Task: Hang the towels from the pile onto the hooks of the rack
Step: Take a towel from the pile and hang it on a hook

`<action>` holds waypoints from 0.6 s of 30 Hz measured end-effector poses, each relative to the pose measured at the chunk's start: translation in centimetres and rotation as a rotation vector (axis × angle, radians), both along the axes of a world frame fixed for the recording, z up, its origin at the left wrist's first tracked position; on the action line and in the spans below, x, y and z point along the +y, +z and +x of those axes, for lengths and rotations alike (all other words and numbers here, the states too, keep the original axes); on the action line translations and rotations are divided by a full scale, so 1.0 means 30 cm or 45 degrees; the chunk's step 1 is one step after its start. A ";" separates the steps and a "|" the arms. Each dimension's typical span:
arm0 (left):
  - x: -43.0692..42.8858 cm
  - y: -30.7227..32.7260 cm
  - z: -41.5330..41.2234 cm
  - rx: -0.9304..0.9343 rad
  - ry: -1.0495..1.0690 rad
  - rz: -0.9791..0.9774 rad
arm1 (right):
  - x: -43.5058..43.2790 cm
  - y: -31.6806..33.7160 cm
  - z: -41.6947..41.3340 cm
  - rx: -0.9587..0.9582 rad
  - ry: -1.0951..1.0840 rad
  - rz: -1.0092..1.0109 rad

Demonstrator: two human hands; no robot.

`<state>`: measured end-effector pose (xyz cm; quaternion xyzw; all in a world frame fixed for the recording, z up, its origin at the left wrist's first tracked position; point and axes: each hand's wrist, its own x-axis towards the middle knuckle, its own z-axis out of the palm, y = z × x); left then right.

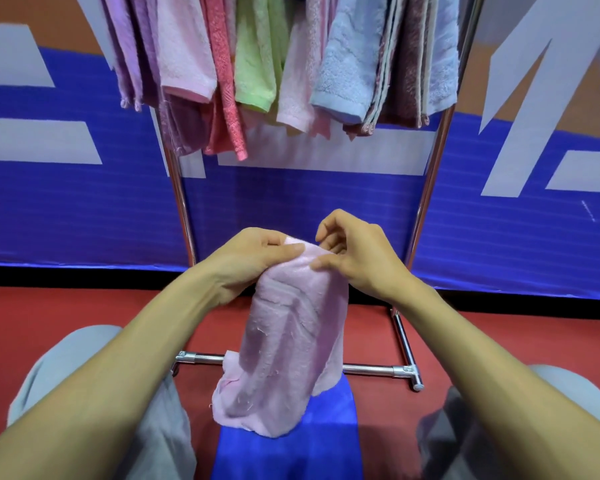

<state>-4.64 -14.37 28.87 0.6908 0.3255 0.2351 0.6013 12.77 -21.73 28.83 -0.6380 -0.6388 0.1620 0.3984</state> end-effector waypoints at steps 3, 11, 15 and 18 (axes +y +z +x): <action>-0.010 -0.009 0.014 0.064 0.034 0.143 | 0.014 -0.013 -0.001 -0.068 0.009 -0.021; -0.012 0.015 0.026 -0.310 0.227 -0.005 | 0.045 -0.072 0.031 -0.509 0.051 -0.182; 0.026 0.050 -0.012 -0.583 0.407 -0.234 | 0.069 -0.140 0.041 -0.591 0.106 -0.419; 0.038 0.049 -0.027 -0.663 0.448 -0.387 | 0.080 -0.172 0.043 -0.515 0.034 -0.511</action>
